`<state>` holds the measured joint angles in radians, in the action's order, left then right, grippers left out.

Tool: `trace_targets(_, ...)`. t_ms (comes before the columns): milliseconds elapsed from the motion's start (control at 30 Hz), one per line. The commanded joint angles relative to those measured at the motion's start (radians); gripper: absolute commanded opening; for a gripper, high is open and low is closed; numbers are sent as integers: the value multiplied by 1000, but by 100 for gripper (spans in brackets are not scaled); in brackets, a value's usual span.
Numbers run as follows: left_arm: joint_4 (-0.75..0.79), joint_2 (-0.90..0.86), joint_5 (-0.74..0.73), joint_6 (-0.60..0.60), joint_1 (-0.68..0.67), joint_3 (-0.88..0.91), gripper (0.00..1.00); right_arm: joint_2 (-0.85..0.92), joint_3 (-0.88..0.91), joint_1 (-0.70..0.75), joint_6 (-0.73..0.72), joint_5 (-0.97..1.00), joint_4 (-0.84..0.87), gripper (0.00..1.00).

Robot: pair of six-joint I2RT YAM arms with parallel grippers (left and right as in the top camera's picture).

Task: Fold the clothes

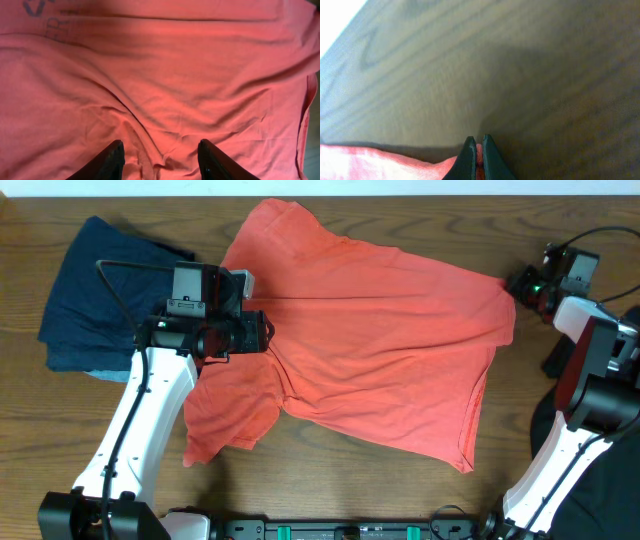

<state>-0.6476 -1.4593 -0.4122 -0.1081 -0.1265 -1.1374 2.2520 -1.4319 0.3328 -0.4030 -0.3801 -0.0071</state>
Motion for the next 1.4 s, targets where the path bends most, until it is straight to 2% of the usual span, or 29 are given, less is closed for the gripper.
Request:
trace_targets(0, -3, 9, 5, 6, -2, 5, 49, 13, -145, 44, -39, -51, 8, 1)
trace_targets(100, -3, 9, 5, 6, -2, 5, 49, 13, -257, 64, -38, -50, 7, 3)
trace_targets(133, -3, 9, 5, 6, -2, 5, 49, 13, -291, 73, -38, -50, 7, 12)
trace_targets(167, -3, 9, 5, 6, -2, 5, 49, 13, -319, 83, -38, -50, 6, 39)
trace_targets(200, -3, 9, 5, 6, -2, 5, 49, 13, -340, 91, -38, -56, -2, 58)
trace_targets(267, -3, 9, 5, 6, -2, 5, 49, 13, -384, 109, -38, -97, -49, 59)
trace_targets(433, -3, 9, 5, 6, -2, 5, 50, -4, -438, 159, -3, -262, -234, 76)
trace_targets(600, -4, 18, 5, 6, -2, 5, 50, -102, -438, 199, 163, -385, -499, 79)
trace_targets(700, -6, 39, 5, 6, 3, 5, 50, -201, -438, 199, 303, -378, -690, 78)
trace_targets(800, -31, 81, 14, 6, 29, 1, 50, -324, -438, 189, 382, -301, -880, 78)
trace_targets(1000, -159, 192, 92, 5, 113, -8, 50, -555, -438, 154, 348, -54, -1225, 78)
trace_targets(1167, -280, 225, 92, 5, 177, -8, 54, -620, -386, 98, 260, 138, -1461, 74)
trace_targets(1267, -341, 216, 113, 5, 203, -7, 54, -620, -274, 66, 259, 196, -1498, 74)
trace_targets(1367, -386, 200, 138, 5, 220, -7, 56, -618, -106, 59, 254, 208, -1440, 74)
